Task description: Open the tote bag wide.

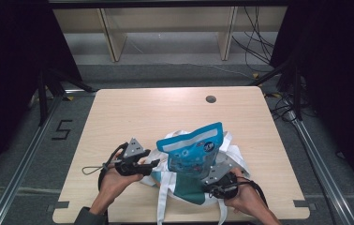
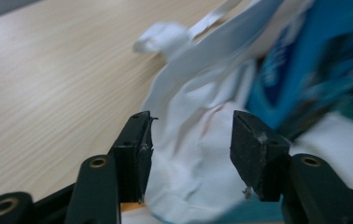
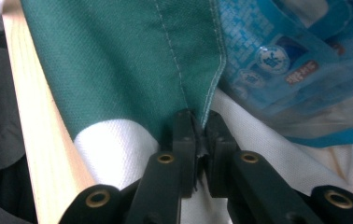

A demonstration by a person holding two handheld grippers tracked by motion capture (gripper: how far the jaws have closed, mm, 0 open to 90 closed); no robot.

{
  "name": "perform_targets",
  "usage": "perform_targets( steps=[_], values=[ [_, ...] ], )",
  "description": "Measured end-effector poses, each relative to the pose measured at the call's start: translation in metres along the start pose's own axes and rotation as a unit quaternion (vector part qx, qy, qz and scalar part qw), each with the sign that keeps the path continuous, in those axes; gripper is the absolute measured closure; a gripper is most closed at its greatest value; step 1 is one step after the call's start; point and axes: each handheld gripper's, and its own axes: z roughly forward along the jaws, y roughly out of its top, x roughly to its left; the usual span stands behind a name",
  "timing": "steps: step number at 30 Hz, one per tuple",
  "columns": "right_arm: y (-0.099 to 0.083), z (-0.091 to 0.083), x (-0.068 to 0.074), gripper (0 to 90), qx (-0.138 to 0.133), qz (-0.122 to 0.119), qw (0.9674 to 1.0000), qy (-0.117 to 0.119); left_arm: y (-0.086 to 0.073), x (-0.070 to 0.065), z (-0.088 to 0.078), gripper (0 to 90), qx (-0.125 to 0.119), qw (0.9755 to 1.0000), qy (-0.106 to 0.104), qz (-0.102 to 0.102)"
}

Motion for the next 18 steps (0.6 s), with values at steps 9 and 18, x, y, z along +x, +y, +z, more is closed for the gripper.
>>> perform_targets(
  steps=[9,18],
  values=[
    [0.0,0.0,0.0,85.0,-0.005,0.006,1.0,-0.002,-0.015,-0.059,0.006,83.1,-0.038,0.9935,-0.107,0.001],
    [0.0,0.001,-0.002,69.6,-0.021,0.056,0.9982,-0.001,-0.058,-0.055,0.053,89.3,0.053,0.9945,-0.091,0.006]
  ],
)
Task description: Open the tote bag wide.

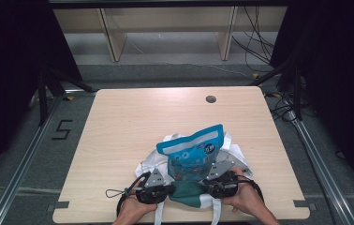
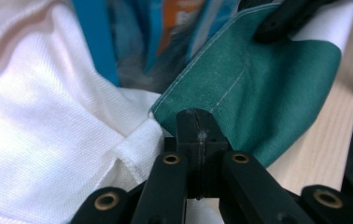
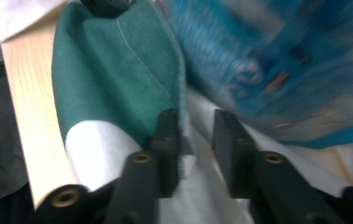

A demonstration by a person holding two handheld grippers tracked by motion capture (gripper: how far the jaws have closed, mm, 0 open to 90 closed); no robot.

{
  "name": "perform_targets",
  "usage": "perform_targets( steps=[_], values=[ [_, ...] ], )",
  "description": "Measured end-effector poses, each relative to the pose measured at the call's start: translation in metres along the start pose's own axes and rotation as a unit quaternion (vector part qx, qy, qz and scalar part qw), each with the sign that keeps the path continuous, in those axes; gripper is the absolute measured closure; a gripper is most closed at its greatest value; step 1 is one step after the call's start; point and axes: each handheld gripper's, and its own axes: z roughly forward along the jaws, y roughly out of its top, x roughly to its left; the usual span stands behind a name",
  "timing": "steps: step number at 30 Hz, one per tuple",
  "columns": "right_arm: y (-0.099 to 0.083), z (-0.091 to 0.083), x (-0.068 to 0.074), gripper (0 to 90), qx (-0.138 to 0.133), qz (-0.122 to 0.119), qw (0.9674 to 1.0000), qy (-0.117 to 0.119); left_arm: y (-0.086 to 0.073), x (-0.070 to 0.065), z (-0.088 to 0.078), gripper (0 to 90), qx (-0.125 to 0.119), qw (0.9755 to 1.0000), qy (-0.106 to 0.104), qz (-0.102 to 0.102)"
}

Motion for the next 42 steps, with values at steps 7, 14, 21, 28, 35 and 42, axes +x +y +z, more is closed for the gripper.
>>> perform_targets(
  steps=[7,14,21,28,35,42],
  values=[
    [0.017,-0.083,-0.015,67.4,-0.123,-0.017,0.9905,-0.06,0.003,-0.005,-0.001,88.8,0.005,0.9999,0.005,0.016],
    [0.019,-0.102,-0.044,66.8,-0.114,-0.027,0.9736,-0.196,0.004,-0.005,-0.001,88.7,0.012,0.9995,0.013,0.026],
    [0.018,-0.068,-0.084,86.3,-0.089,-0.015,0.9755,-0.2,0.004,-0.004,-0.001,88.7,0.013,0.9994,0.014,0.029],
    [-0.003,0.0,-0.126,86.7,-0.011,0.057,0.982,-0.18,0.005,-0.005,-0.001,88.7,0.015,0.999,0.018,0.039],
    [-0.011,0.008,-0.13,84.7,0.001,0.092,0.9835,-0.156,0.008,-0.005,-0.006,85.2,0.007,0.9995,0.014,0.027],
    [-0.001,-0.031,-0.125,73.5,-0.072,0.096,0.9781,-0.17,0.04,-0.004,-0.047,71.6,-0.077,0.9964,0.008,0.033]
  ],
)
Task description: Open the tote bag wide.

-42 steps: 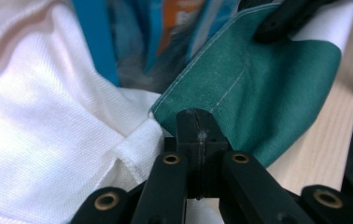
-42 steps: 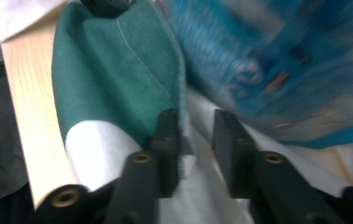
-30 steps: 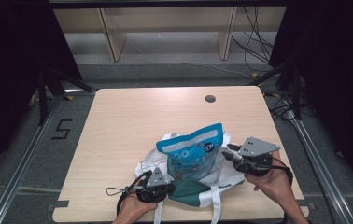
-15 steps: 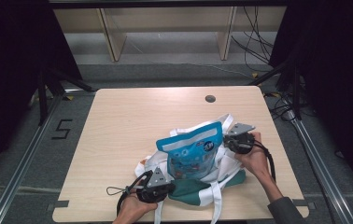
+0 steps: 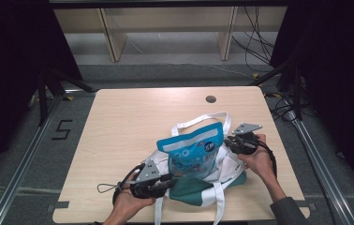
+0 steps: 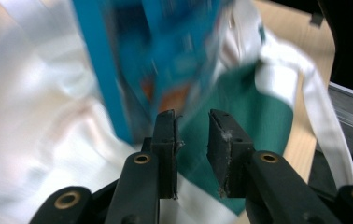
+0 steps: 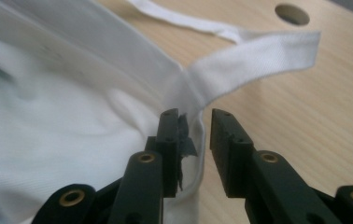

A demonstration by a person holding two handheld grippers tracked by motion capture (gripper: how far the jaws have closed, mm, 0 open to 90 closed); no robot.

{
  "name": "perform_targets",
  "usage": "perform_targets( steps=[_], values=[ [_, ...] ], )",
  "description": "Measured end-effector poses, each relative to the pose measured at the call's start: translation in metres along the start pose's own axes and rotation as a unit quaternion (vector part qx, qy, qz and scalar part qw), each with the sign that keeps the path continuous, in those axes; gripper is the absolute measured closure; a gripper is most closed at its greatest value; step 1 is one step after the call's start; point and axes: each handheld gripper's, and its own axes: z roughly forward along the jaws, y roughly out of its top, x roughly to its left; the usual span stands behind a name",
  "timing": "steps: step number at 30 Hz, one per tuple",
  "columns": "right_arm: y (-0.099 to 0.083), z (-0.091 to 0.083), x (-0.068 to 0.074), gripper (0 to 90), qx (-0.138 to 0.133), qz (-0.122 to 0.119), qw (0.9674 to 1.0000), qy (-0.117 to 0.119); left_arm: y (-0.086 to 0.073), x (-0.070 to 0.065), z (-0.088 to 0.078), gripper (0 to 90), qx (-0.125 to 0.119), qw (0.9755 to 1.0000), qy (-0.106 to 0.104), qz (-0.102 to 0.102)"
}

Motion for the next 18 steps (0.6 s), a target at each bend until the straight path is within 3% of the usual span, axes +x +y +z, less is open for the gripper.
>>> perform_targets(
  steps=[2,3,4,5,9,10,12,13,16,18],
  values=[
    [0.003,-0.017,0.003,73.3,-0.017,0.002,0.9998,0.006,0.005,0.01,-0.006,71.7,-0.009,0.9999,0.015,-0.001],
    [0.003,-0.023,0.006,73.3,-0.016,0.015,0.9997,0.012,0.006,0.017,-0.008,72.1,-0.011,0.9998,0.018,0.001],
    [0.003,-0.03,0.006,73.4,-0.031,0.003,0.9994,0.015,0.006,0.024,-0.01,72.6,-0.008,0.9993,0.034,-0.013],
    [0.003,-0.037,0.01,73.6,-0.033,0.005,0.9992,0.021,0.004,0.033,-0.011,73.3,-0.008,0.9986,0.048,-0.02],
    [-0.006,-0.055,0.028,77.6,-0.026,-0.026,0.9983,0.045,-0.006,0.069,-0.004,76.3,0.021,0.9947,0.093,-0.037],
    [-0.01,-0.056,0.034,78.9,-0.016,-0.035,0.9977,0.055,-0.01,0.075,0.003,78.4,0.015,0.9938,0.095,-0.056],
    [-0.018,-0.057,0.045,80.7,0.006,-0.045,0.9971,0.061,-0.015,0.087,0.012,80.5,0.039,0.9928,0.097,-0.058],
    [-0.022,-0.055,0.05,81.3,0.013,-0.053,0.9967,0.061,-0.018,0.09,0.018,81.2,0.04,0.9915,0.102,-0.07],
    [-0.036,-0.042,0.059,84.7,0.047,-0.066,0.995,0.058,-0.023,0.104,0.032,82.8,0.076,0.9908,0.1,-0.051],
    [-0.044,-0.035,0.059,85.6,0.062,-0.054,0.9946,0.064,-0.032,0.108,0.041,85.4,0.082,0.9889,0.095,-0.08]
  ],
)
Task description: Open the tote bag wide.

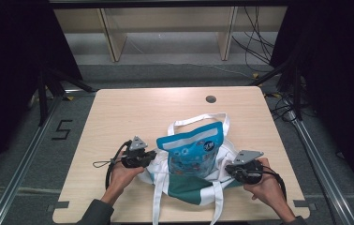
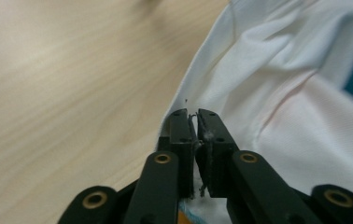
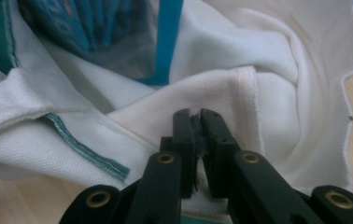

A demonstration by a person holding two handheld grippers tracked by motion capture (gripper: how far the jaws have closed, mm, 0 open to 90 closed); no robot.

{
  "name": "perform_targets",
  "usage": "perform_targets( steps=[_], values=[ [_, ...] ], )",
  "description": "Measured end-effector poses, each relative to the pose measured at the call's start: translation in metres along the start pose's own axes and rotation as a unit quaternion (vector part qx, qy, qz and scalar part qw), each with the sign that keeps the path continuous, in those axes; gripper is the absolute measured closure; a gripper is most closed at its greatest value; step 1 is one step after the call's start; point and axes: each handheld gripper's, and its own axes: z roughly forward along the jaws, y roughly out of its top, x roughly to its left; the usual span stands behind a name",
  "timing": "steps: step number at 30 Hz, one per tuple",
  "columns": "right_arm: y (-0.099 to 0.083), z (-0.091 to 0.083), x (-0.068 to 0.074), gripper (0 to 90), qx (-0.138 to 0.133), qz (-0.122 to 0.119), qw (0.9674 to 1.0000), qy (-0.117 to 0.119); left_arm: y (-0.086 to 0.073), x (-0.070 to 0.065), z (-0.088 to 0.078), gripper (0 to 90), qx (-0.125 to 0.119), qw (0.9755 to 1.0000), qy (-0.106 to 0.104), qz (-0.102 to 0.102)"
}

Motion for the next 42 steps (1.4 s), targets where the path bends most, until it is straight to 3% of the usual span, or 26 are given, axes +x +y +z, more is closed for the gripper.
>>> perform_targets(
  steps=[2,4,5,6,7,11,12,14,15,18,21,23,24,25,26,27,29,31,32,33,35,36,37,42],
  values=[
    [-0.002,0.001,-0.002,85.8,-0.009,0.003,1.0,0.0,0.001,-0.003,0.0,84.8,-0.004,0.9999,-0.006,-0.01],
    [-0.001,-0.001,-0.002,85.6,0.003,-0.002,1.0,0.007,0.006,-0.009,-0.009,80.1,-0.009,0.9999,-0.004,0.001],
    [-0.001,0.0,-0.001,85.4,-0.009,-0.002,1.0,-0.004,0.008,-0.013,-0.014,78.9,-0.016,0.9998,-0.002,0.009],
    [-0.001,-0.003,-0.001,84.9,-0.002,-0.002,1.0,0.0,0.01,-0.018,-0.02,78.5,-0.021,0.9996,-0.007,0.015],
    [0.0,-0.004,-0.001,84.3,-0.001,0.001,1.0,0.003,0.01,-0.024,-0.024,78.2,-0.042,0.9991,-0.008,0.009],
    [0.002,-0.01,0.006,84.4,-0.014,-0.011,0.9998,-0.002,0.008,-0.044,-0.05,79.1,-0.062,0.9972,-0.037,0.02],
    [0.002,-0.01,0.008,84.7,-0.021,-0.012,0.9997,-0.001,0.005,-0.048,-0.054,79.6,-0.06,0.997,-0.039,0.029],
    [0.003,-0.012,0.011,85.3,-0.013,-0.017,0.9998,-0.001,-0.003,-0.053,-0.056,81.1,-0.058,0.9967,-0.051,0.026],
    [0.003,-0.012,0.012,85.5,-0.009,-0.02,0.9998,0.0,-0.007,-0.053,-0.055,82.1,-0.058,0.9965,-0.053,0.028],
    [0.0,-0.007,0.012,85.7,-0.012,-0.015,0.9998,0.0,-0.018,-0.051,-0.049,82.7,-0.049,0.9973,-0.056,-0.003],
    [-0.001,0.0,0.014,86.3,0.0,-0.015,0.9999,-0.002,-0.023,-0.046,-0.035,82.7,-0.015,0.9984,-0.052,0.015],
    [-0.002,0.004,0.015,86.6,0.009,-0.012,0.9999,0.0,-0.026,-0.047,-0.025,83.1,-0.001,0.9987,-0.05,0.005],
    [-0.001,0.004,0.014,86.7,0.016,-0.016,0.9997,0.004,-0.026,-0.045,-0.022,83.3,0.001,0.9987,-0.05,0.011],
    [-0.002,0.007,0.014,86.8,0.004,-0.011,0.9999,-0.003,-0.026,-0.045,-0.02,83.6,0.001,0.9987,-0.051,0.007],
    [-0.003,0.008,0.014,87.0,0.01,-0.01,0.9999,0.001,-0.027,-0.045,-0.019,83.7,0.0,0.9988,-0.049,-0.001],
    [-0.003,0.01,0.013,87.1,0.003,-0.018,0.9998,-0.002,-0.027,-0.044,-0.018,83.4,-0.003,0.9987,-0.05,-0.005],
    [-0.004,0.012,0.015,87.6,0.011,-0.007,0.9999,-0.002,-0.026,-0.044,-0.016,83.3,0.004,0.9991,-0.041,0.003],
    [-0.003,0.015,0.014,88.3,0.012,-0.018,0.9998,-0.004,-0.025,-0.045,-0.012,83.9,0.009,0.9993,-0.035,0.006],
    [-0.002,0.016,0.015,88.6,0.012,-0.015,0.9998,-0.009,-0.023,-0.043,-0.011,83.8,0.014,0.9992,-0.03,0.02],
    [-0.002,0.018,0.015,88.7,0.015,-0.017,0.9997,-0.011,-0.022,-0.043,-0.009,83.7,0.013,0.9994,-0.03,0.013],
    [-0.001,0.021,0.013,88.8,0.012,-0.022,0.9995,-0.019,-0.02,-0.041,-0.007,83.8,0.016,0.9994,-0.023,0.022],
    [0.0,0.022,0.012,88.8,0.013,-0.023,0.9994,-0.021,-0.02,-0.04,-0.005,83.9,0.01,0.9996,-0.024,0.012],
    [0.002,0.022,0.01,89.0,0.019,-0.018,0.9994,-0.02,-0.018,-0.038,-0.005,83.7,0.015,0.9994,-0.024,0.019],
    [0.009,0.033,-0.002,89.0,0.011,-0.013,0.9995,-0.026,-0.008,-0.027,0.005,83.4,0.014,0.9999,-0.007,0.008]
  ],
)
